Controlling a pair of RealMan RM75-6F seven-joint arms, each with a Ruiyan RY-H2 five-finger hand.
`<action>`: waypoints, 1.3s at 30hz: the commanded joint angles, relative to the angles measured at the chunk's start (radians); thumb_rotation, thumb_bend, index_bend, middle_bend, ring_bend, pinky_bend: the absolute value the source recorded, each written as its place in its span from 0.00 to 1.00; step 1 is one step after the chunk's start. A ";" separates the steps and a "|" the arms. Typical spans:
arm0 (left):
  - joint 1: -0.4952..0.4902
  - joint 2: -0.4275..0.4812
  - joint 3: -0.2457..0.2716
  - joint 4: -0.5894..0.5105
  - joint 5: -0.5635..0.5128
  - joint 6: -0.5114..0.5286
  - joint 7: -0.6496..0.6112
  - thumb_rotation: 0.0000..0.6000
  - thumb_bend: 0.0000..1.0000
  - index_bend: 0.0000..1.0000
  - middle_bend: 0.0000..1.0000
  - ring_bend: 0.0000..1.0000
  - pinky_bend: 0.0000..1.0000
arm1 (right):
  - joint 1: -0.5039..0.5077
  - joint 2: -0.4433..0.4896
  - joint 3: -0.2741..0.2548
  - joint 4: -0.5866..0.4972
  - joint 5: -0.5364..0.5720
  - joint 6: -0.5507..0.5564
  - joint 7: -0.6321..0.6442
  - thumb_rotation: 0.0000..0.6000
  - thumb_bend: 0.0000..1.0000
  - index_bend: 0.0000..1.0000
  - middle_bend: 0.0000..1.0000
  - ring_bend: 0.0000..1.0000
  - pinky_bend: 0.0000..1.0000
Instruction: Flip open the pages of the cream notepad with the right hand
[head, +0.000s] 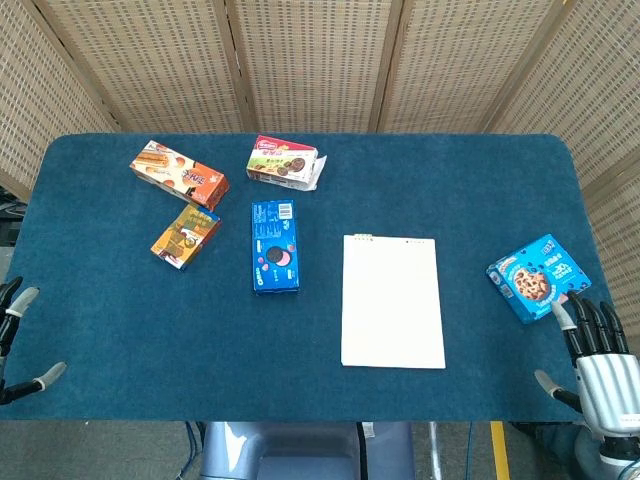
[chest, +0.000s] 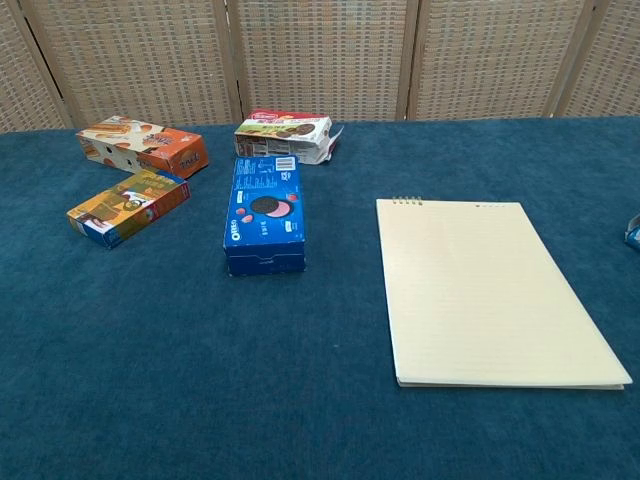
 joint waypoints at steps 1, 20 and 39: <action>-0.002 0.003 0.000 -0.002 -0.006 -0.008 -0.003 1.00 0.00 0.00 0.00 0.00 0.00 | 0.002 -0.002 -0.001 0.002 0.000 -0.004 0.005 1.00 0.00 0.03 0.00 0.00 0.00; -0.012 -0.003 -0.009 -0.017 -0.033 -0.036 0.028 1.00 0.00 0.00 0.00 0.00 0.00 | 0.179 -0.112 -0.069 0.200 -0.229 -0.181 0.116 1.00 0.22 0.17 0.10 0.00 0.00; -0.019 -0.004 -0.017 -0.021 -0.058 -0.056 0.036 1.00 0.00 0.00 0.00 0.00 0.00 | 0.290 -0.290 -0.080 0.339 -0.169 -0.397 -0.013 1.00 0.31 0.17 0.12 0.00 0.01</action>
